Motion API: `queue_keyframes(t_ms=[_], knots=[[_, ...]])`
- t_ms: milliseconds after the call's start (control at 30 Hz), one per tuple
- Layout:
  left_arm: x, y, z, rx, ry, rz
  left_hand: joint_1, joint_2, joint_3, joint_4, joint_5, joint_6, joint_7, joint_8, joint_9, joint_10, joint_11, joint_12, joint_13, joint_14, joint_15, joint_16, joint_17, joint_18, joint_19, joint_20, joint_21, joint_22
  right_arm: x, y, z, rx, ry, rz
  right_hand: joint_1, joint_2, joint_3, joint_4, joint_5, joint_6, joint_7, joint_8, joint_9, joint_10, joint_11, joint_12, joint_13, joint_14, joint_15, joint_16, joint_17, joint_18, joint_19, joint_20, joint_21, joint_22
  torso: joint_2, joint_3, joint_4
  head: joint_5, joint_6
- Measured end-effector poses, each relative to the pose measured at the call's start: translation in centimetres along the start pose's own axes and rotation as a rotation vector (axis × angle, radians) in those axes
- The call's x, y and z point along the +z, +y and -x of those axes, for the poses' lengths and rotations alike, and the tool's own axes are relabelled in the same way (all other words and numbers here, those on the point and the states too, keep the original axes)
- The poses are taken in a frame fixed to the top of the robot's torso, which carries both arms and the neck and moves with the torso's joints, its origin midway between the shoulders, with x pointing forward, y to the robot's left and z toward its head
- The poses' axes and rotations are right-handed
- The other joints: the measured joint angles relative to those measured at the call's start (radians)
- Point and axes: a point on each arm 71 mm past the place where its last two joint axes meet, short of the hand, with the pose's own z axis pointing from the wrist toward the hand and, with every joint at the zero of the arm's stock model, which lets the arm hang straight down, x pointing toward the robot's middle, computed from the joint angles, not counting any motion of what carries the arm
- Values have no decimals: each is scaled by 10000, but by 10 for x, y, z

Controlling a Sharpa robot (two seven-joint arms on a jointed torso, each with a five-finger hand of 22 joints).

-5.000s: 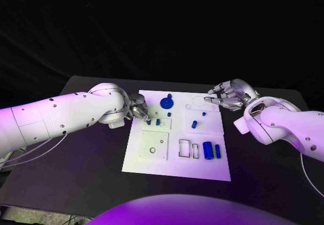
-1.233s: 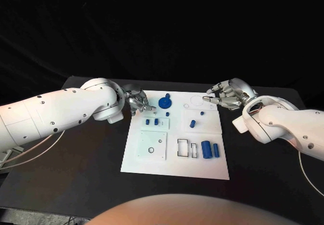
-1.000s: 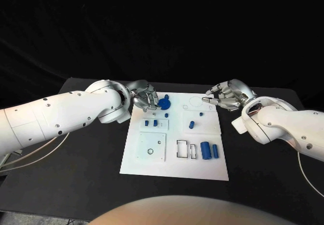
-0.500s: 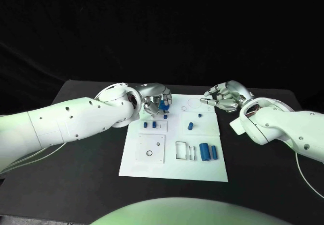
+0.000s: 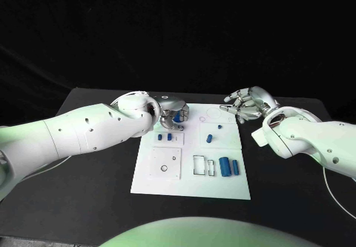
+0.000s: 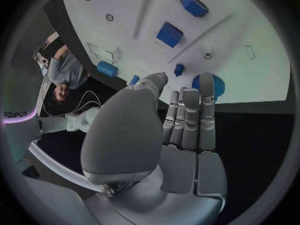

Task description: Assemble the parts on the task board

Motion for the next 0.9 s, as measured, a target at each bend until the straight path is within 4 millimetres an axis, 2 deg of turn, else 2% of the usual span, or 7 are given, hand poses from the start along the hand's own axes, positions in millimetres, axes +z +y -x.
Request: queue_keyframes(t_ms=[67, 300, 367, 500, 600, 733, 900], knots=[[2, 1, -1, 54, 88, -5, 0, 0, 55, -29, 0, 53, -16, -65, -53, 76, 4, -85, -58, 0, 0, 113, 72, 0, -45, 4, 103, 58, 0, 1, 1, 102, -157, 132, 66, -63, 211, 2, 201, -64, 62, 98, 0, -59, 54, -698, -731, -449, 33, -1524, -1205, -2, -149, 50, -927, -701, 0, 0, 1, -7, 0], [6, 1, -3, 140, 230, -47, 0, 0, 262, -103, 0, 233, 12, -184, -155, 250, 2, -230, -191, 139, -35, 456, 400, 0, -95, 24, 353, 238, 0, 4, 4, 480, -580, 489, 85, -306, 1127, -14, 589, -177, 147, 112, -97, -282, 258, -2652, -2707, -854, 332, -4127, -1831, -9, -353, 254, -2671, -2281, -5, -7, 7, -22, -1], [7, 1, -3, 157, 259, -63, 86, 7, 342, -126, 0, 333, 13, -225, -182, 289, 41, -306, -231, 174, 1, 527, 448, 1, -144, 1, 428, 290, 1, 4, 4, 606, -670, 574, 81, -465, 1471, -23, 589, -163, 280, 112, -168, -277, 407, -3289, -3377, -1010, 447, -4904, -1998, -11, -467, 368, -3121, -2725, -6, -7, 5, -22, 0], [10, 1, -5, 184, 339, -86, 121, 42, 538, -241, 1, 461, 16, -269, -230, 375, 54, -407, -309, 246, 0, 680, 562, 1, -179, 37, 625, 423, 1, 5, 5, 907, -787, 739, 175, -675, 2189, -85, 589, -233, 442, -226, -406, -427, 724, -4340, -4604, -1751, 777, -6479, -2511, -11, -980, 663, -4062, -3610, -7, -6, -1, -28, 10], [12, 0, -6, 200, 422, -80, 139, 61, 646, -332, -36, 587, 15, -287, -248, 448, 55, -458, -351, 246, 0, 769, 583, 0, -252, 38, 723, 510, 2, 6, 5, 1183, -826, 841, 212, -711, 2546, -139, 589, -365, 365, -452, -536, -581, 925, -4670, -5110, -2750, 1108, -7521, -3010, -13, -1721, 965, -4758, -4182, -4, -3, -6, -44, 11], [13, 2, -8, 221, 546, -34, 179, 100, 855, -474, -36, 767, 16, -364, -291, 605, 42, -551, -405, 368, 13, 963, 773, -1, -311, 24, 942, 654, 2, 7, 5, 1520, -869, 935, 262, -762, 2856, -259, 589, -384, 347, -710, -676, -657, 1022, -4980, -5612, -3351, 1366, -8309, -3552, -13, -2166, 1280, -5331, -4795, 2, 0, -5, -63, 4], [15, 3, -11, 249, 723, 25, 179, 100, 999, -599, -36, 872, 16, -406, -324, 712, 47, -627, -448, 514, -16, 1151, 995, -1, -327, 36, 1124, 794, 2, 7, 6, 1820, -913, 1022, 222, -802, 3007, -355, 588, -384, 348, -820, -749, -658, 1093, -5144, -5927, -3441, 1456, -8672, -3897, -15, -2254, 1369, -5569, -5221, 2, 7, 2, -81, -21]])
